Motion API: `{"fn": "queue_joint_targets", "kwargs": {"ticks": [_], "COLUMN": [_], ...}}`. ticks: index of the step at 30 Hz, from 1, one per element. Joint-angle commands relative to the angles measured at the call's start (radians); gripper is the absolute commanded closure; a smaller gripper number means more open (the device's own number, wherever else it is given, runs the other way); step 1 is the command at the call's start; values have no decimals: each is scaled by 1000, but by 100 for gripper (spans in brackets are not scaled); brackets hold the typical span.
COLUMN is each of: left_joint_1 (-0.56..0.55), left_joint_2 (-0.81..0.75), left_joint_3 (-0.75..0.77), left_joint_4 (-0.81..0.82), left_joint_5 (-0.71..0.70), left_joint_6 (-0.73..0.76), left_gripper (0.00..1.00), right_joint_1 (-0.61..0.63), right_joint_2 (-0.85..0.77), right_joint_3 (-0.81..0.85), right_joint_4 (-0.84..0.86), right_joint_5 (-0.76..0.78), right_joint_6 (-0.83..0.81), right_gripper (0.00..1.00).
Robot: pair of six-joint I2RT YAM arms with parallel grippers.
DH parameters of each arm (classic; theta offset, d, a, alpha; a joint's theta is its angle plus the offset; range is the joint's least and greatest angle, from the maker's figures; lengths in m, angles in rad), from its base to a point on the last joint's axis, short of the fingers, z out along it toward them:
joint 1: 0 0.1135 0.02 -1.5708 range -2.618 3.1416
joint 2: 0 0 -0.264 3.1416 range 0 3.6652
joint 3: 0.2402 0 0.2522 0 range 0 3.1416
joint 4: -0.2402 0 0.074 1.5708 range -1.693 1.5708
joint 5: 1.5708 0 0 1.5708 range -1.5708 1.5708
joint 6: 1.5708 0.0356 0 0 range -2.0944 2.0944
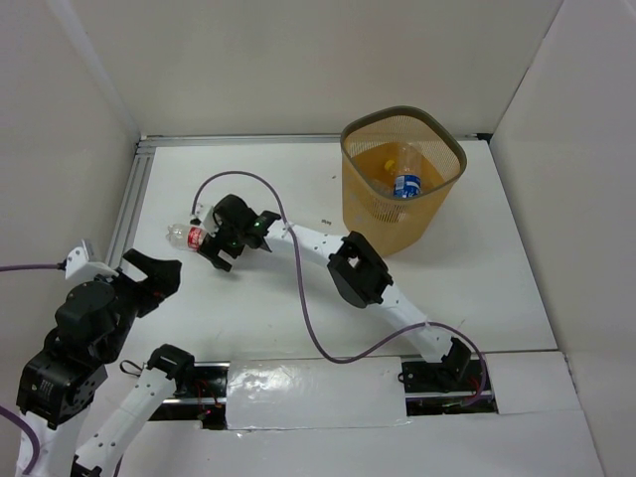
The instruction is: Put the plastic bottles in the bin
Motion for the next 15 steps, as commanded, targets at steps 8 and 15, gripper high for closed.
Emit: {"fn": "queue_joint_targets", "kwargs": {"ticks": [8,15], "left_joint_1": [16,16], "left_joint_2": [15,24], "left_joint_3": [9,0], "left_joint_4": [24,42], "left_joint_5": [55,64], "left_joint_6": [47,58], "left_gripper": [0,0], "right_joint_1": [-46,-55], "right_joint_2": [52,52], "right_joint_3": [18,18], "right_joint_4": [153,153], "right_joint_5": [-117,-272], "right_joint_6": [-76,-244], "right_gripper": [6,36]}}
